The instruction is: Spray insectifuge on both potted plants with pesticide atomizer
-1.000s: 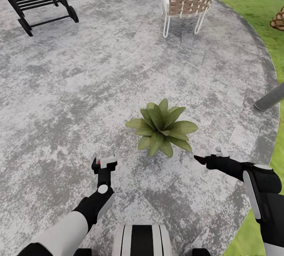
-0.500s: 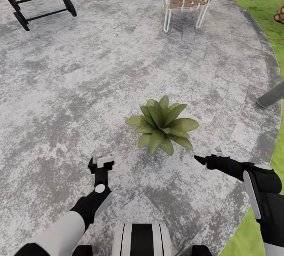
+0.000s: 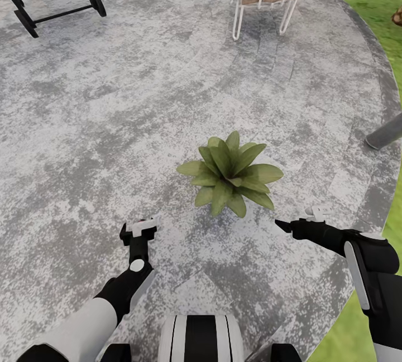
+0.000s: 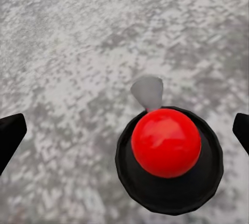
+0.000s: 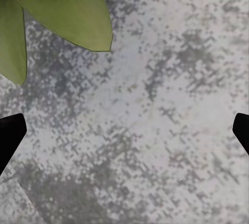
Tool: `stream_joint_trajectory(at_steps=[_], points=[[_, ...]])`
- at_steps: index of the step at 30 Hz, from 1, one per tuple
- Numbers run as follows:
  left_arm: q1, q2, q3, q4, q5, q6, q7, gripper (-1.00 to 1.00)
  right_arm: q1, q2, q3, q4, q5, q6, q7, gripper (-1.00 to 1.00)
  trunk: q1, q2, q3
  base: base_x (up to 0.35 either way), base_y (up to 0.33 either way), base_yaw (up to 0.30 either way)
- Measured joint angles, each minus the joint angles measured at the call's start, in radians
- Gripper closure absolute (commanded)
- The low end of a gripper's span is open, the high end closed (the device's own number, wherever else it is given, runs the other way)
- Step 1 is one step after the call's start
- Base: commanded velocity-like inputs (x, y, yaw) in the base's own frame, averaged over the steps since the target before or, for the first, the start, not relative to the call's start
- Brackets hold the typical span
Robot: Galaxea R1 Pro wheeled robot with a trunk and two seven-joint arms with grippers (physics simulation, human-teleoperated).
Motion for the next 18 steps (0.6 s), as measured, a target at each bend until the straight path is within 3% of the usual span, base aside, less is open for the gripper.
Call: stream_joint_trajectory(at_steps=[8,15,18], points=[[-0.002,-0.003,-0.002,0.001,0.001,0.001,-0.008,-1.0,0.001,0.0,0.0,0.0,0.0,0.0,0.001,-1.0,0.0,0.0,0.0,0.0,0.0,0.0],[-0.008,-0.009,-0.005,0.001,0.002,0.002,-0.013,-1.0,0.003,0.001,0.0,0.0,0.0,0.0,0.001,-1.0,0.003,-0.002,-0.027,0.0,0.0,0.0],[-0.01,-0.011,-0.005,0.002,0.002,0.003,-0.015,-1.0,0.004,0.0,0.0,0.0,-0.001,0.0,0.001,-1.0,0.003,-0.002,-0.027,0.0,0.0,0.0]])
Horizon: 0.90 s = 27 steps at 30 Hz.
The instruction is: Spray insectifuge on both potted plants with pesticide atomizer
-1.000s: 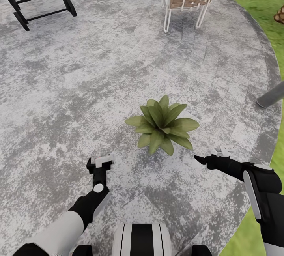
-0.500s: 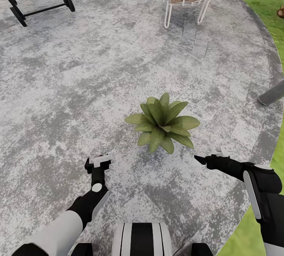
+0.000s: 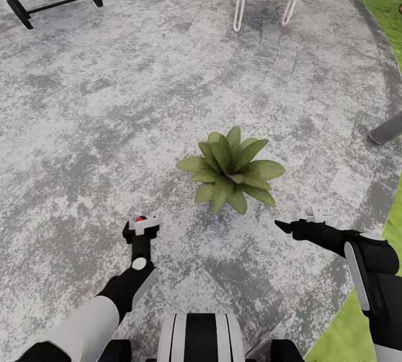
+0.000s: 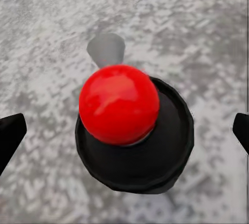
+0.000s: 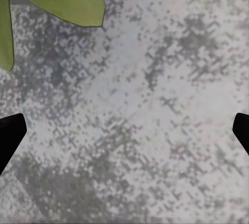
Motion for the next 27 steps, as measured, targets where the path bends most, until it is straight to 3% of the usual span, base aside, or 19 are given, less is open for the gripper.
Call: stream_joint_trajectory(at_steps=[4,11,17,22,27], points=[[-0.001,-0.003,0.0,0.001,0.0,0.0,-0.019,-1.0,0.0,0.0,0.0,0.0,0.0,0.0,0.0,-1.0,0.0,0.0,0.0,0.0,0.0,0.0],[-0.002,-0.005,0.0,0.001,-0.003,-0.002,-0.032,-1.0,0.001,0.001,0.002,0.0,0.0,0.0,0.0,-1.0,0.003,-0.002,-0.027,0.0,0.0,0.0],[-0.003,-0.002,0.001,0.0,-0.002,-0.002,-0.033,-1.0,0.001,0.001,0.004,0.0,0.0,0.0,0.0,-1.0,0.003,-0.002,-0.027,0.0,0.0,0.0],[-0.003,-0.001,0.002,0.0,-0.001,-0.003,-0.033,-1.0,0.001,0.001,0.005,0.0,0.0,0.0,0.0,-1.0,0.005,-0.003,-0.046,0.0,0.0,0.0],[-0.003,0.0,0.002,-0.001,-0.001,-0.004,-0.033,-1.0,0.001,0.001,0.005,0.0,0.0,0.0,0.0,-1.0,0.005,-0.003,-0.046,0.0,0.0,0.0]])
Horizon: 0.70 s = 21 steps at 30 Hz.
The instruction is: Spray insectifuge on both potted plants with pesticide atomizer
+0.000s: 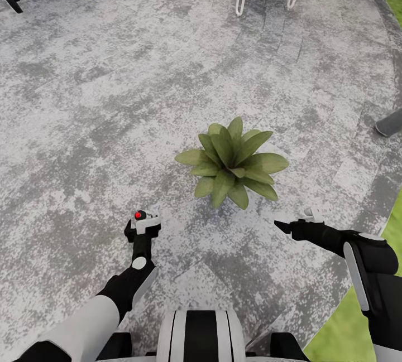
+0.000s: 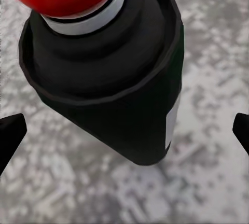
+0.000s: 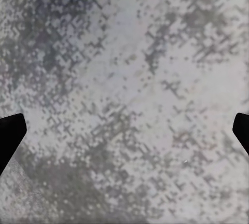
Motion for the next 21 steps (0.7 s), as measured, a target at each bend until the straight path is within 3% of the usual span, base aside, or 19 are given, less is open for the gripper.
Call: stream_joint_trajectory(at_steps=[9,16,21], points=[[0.009,0.002,0.003,-0.001,-0.002,-0.123,0.015,-1.0,0.0,0.0,-0.003,0.0,0.0,0.0,0.0,-1.0,0.0,0.0,0.0,0.0,0.0,0.0],[0.01,-0.001,0.002,-0.003,-0.003,-0.132,0.016,-1.0,0.0,0.0,-0.003,0.0,0.0,0.0,0.0,-1.0,0.003,-0.001,-0.023,0.0,0.0,0.0],[0.01,0.0,0.002,-0.003,-0.004,-0.137,0.016,-1.0,0.0,0.0,-0.003,0.0,0.0,0.0,0.0,-1.0,0.003,-0.001,-0.023,0.0,0.0,0.0]])
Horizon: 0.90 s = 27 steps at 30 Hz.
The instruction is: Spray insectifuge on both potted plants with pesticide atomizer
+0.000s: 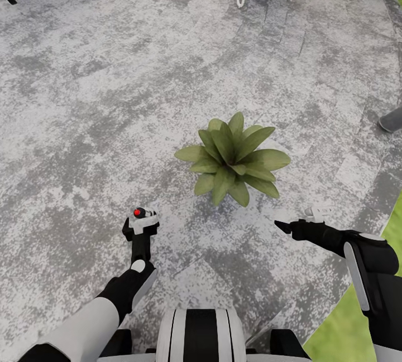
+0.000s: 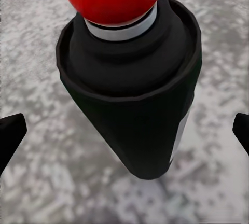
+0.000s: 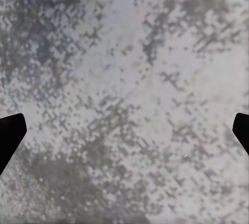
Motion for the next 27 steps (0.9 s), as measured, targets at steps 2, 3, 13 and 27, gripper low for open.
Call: stream_joint_trajectory(at_steps=[2,3,13,27], points=[[0.0,0.0,0.0,0.0,0.0,-0.001,0.0,-1.0,0.0,0.0,0.0,0.0,0.0,0.0,0.0,-1.0,0.0,0.0,0.0,0.0,0.0,0.0],[0.0,0.002,0.001,0.0,0.0,-0.001,0.0,-1.0,0.0,0.0,0.0,0.0,0.0,0.0,0.0,-1.0,0.0,0.0,0.0,0.0,0.0,0.0],[-0.003,0.008,-0.002,0.004,-0.014,0.0,0.01,-1.0,0.0,-0.001,-0.001,0.0,0.0,0.0,0.0,-1.0,0.0,0.0,0.0,0.0,0.0,0.0],[-0.008,0.003,-0.012,0.01,-0.014,0.004,-0.011,-1.0,0.0,0.0,0.002,0.0,0.0,0.0,0.0,-1.0,0.0,0.0,0.0,0.0,0.0,0.0]])
